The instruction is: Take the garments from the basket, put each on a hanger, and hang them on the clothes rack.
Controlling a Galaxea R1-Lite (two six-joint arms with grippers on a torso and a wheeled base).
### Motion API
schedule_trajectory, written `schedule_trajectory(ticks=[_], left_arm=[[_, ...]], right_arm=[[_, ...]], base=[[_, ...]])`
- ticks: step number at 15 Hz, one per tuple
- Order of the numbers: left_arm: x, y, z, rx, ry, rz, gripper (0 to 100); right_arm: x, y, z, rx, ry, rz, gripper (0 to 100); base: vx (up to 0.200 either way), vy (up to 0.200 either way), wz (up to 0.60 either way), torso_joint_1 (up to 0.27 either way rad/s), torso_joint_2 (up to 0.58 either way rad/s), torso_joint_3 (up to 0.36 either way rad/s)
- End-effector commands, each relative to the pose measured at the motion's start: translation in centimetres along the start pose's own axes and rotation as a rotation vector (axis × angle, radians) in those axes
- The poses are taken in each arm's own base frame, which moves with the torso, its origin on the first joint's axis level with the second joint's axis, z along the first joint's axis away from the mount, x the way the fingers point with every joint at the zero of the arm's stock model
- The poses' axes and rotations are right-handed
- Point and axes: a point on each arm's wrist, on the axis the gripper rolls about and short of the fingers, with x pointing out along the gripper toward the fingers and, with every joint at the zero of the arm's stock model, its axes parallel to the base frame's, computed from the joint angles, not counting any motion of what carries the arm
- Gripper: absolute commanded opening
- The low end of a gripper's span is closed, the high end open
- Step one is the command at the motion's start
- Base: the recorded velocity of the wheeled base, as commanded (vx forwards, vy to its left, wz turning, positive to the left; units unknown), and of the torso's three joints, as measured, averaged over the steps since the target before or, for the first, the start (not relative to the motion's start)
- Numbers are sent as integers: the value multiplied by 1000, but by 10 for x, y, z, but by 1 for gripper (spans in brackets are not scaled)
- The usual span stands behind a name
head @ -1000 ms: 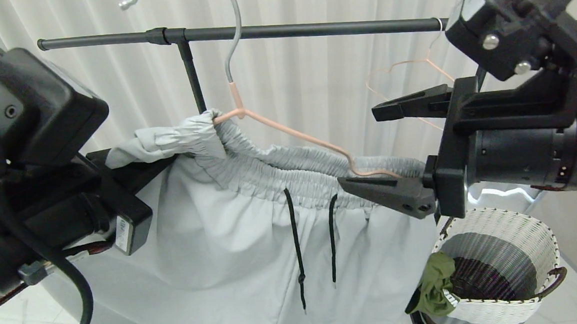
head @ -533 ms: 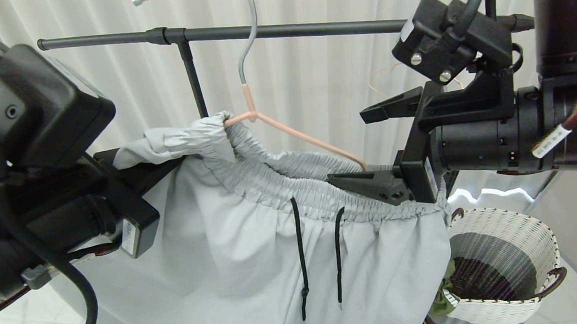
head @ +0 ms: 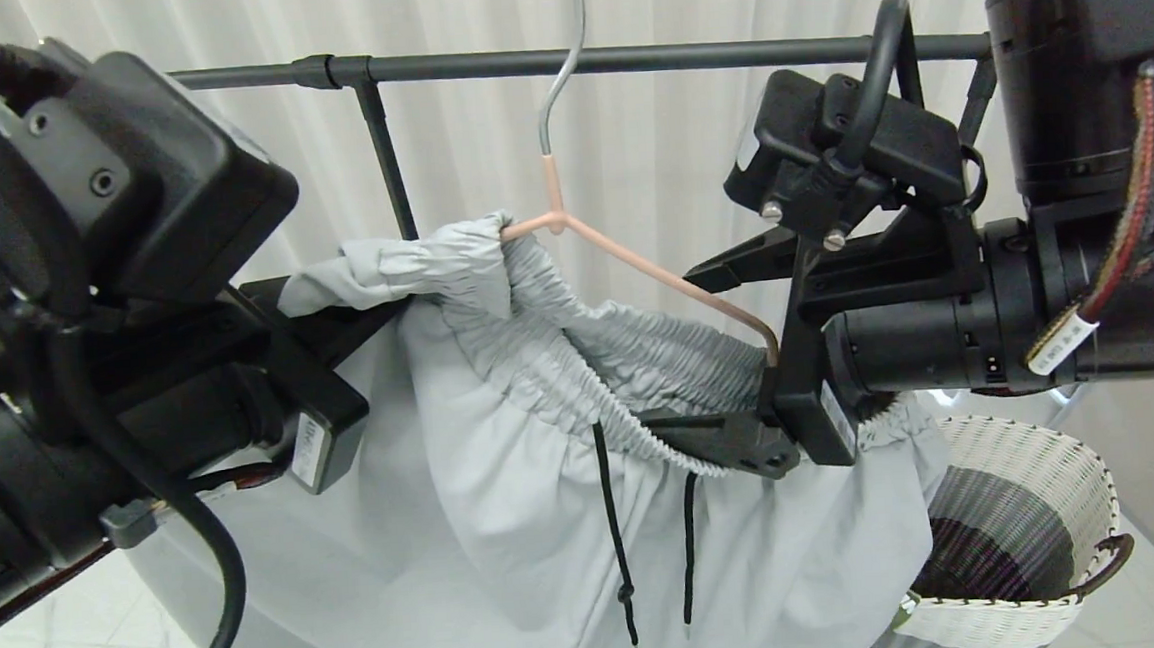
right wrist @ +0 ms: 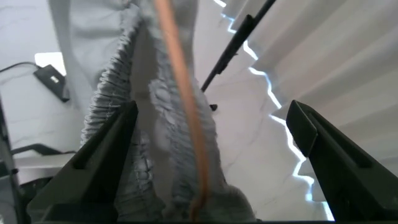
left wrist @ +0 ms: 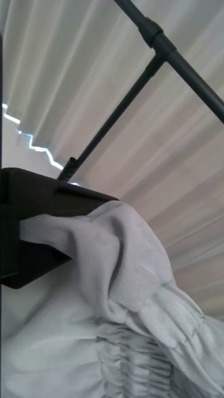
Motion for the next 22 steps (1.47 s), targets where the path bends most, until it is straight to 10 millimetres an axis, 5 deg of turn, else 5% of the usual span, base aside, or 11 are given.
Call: schedule_trajectory(ticks=[1, 7, 8, 19, 20, 22], left_arm=[[9, -3, 1, 3, 5, -7, 0], [16, -4, 4, 0, -27, 17, 0], [15, -4, 4, -1, -27, 19, 0], [15, -4, 4, -1, -27, 19, 0], [15, -4, 3, -6, -25, 19, 100], [14, -2, 2, -2, -21, 30, 100]], right_arm=[[2, 3, 2, -2, 7, 29, 100], [0, 4, 1, 1, 21, 51, 100], [0, 3, 1, 3, 22, 48, 0], [-4, -16, 1, -32, 13, -25, 0], [-4, -17, 0, -46, 15, -29, 0], [-7, -22, 4, -54, 1, -47, 0]], base=[[0, 0, 0, 0, 0, 0], [0, 0, 0, 0, 0, 0], [0, 0, 0, 0, 0, 0], [0, 0, 0, 0, 0, 0], [0, 0, 0, 0, 0, 0], [0, 0, 0, 0, 0, 0]])
